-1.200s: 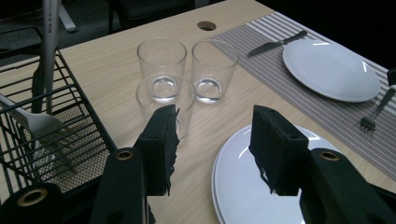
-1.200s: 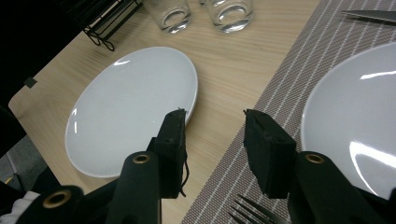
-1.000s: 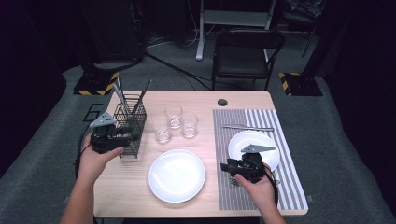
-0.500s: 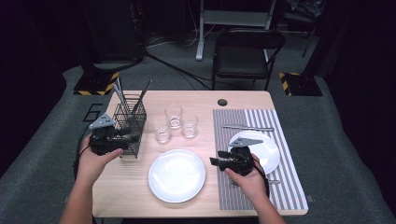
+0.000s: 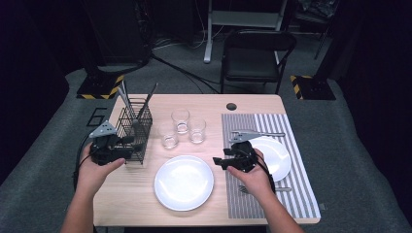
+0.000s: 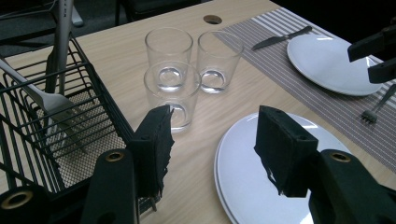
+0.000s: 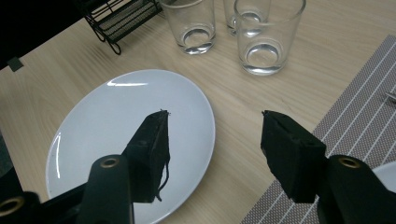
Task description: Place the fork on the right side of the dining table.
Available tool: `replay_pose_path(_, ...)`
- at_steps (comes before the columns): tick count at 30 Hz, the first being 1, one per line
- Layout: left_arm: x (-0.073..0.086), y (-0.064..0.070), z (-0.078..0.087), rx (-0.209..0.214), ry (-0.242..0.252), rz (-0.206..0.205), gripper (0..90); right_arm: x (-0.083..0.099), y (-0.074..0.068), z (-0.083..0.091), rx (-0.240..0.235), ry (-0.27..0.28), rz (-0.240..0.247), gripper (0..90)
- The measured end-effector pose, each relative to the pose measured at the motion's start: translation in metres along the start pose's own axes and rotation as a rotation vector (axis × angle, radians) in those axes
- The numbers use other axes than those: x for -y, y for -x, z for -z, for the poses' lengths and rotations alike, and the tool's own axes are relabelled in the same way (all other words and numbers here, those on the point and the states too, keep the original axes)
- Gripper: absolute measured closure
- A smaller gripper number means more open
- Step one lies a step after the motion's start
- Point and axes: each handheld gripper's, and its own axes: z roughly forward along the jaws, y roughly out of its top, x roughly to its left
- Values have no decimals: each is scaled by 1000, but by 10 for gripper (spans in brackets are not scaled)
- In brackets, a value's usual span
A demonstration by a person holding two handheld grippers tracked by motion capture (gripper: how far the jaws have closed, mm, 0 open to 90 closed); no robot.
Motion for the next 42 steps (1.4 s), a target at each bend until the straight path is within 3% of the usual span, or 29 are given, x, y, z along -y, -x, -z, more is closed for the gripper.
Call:
replay_pose_path(15,3,2,9,3,11,10,423,-41,-8,-4,4,23,65,419)
replay_pose_path(34,3,3,12,7,11,8,416,-70,-6,-19,46,11,101,400)
replay_pose_path(42,2,4,11,12,9,7,413,-81,-4,-26,58,17,88,382)
